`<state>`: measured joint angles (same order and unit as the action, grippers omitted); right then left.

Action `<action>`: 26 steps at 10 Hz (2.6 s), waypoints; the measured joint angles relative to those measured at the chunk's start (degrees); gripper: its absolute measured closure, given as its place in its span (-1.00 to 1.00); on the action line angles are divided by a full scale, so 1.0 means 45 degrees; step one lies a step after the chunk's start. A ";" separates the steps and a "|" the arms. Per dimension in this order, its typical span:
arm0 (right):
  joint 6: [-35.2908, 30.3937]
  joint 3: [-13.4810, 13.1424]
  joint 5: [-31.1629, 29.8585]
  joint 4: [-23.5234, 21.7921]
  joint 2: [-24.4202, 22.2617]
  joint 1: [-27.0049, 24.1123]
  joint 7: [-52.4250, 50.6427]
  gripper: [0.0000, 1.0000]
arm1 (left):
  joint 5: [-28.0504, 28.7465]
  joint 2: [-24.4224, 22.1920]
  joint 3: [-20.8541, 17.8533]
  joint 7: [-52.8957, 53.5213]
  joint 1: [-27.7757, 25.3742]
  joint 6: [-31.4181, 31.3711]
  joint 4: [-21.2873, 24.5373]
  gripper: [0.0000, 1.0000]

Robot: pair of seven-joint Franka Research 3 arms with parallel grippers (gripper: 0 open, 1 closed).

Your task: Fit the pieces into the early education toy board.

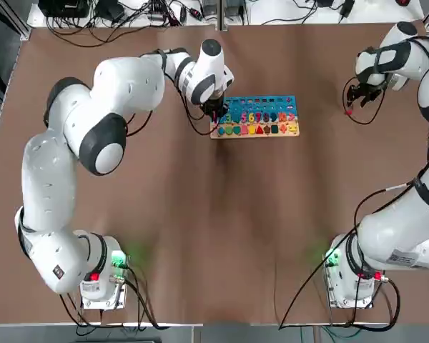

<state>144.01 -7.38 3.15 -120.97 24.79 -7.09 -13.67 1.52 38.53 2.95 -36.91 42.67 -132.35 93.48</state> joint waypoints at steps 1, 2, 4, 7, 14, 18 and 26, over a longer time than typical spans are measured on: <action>0.0008 0.0002 0.0001 -0.0002 0.0047 0.0000 -0.0005 -0.38 | 0.0000 0.0145 -0.0043 0.0000 -0.0017 0.0000 -0.0127 0.73; 0.0014 0.0009 0.0001 -0.0002 0.0098 0.0000 -0.0013 -0.37 | 0.0000 0.0272 -0.0071 0.0000 -0.0068 0.0000 -0.0200 0.73; 0.0032 0.0025 0.0002 -0.0003 0.0175 0.0001 -0.0025 -0.35 | 0.0000 0.0449 -0.0097 0.0000 -0.0212 0.0000 -0.0489 0.73; 0.0194 0.0086 0.0002 -0.0094 0.0328 0.0007 -0.0042 -0.33 | 0.0000 0.0868 -0.0126 -0.0021 -0.0237 0.0000 -0.1075 0.73; 0.0386 0.0337 0.0002 -0.0306 0.0387 0.0033 -0.0203 -0.28 | 0.0000 0.1280 -0.0122 -0.0076 -0.0223 0.0000 -0.1186 0.73; 0.0484 0.0340 0.0002 -0.0347 0.0482 0.0031 -0.0534 -0.21 | 0.0000 0.1365 -0.0106 -0.0089 -0.0197 0.0000 -0.1196 0.73; 0.0476 0.0311 0.0003 -0.0351 0.0487 0.0016 -0.0630 0.10 | 0.0000 0.1367 -0.0090 -0.0181 -0.0175 0.0000 -0.1208 0.73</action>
<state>146.16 -5.98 3.16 -122.55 26.98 -7.02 -16.50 1.52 44.68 2.54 -37.72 41.88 -132.35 88.04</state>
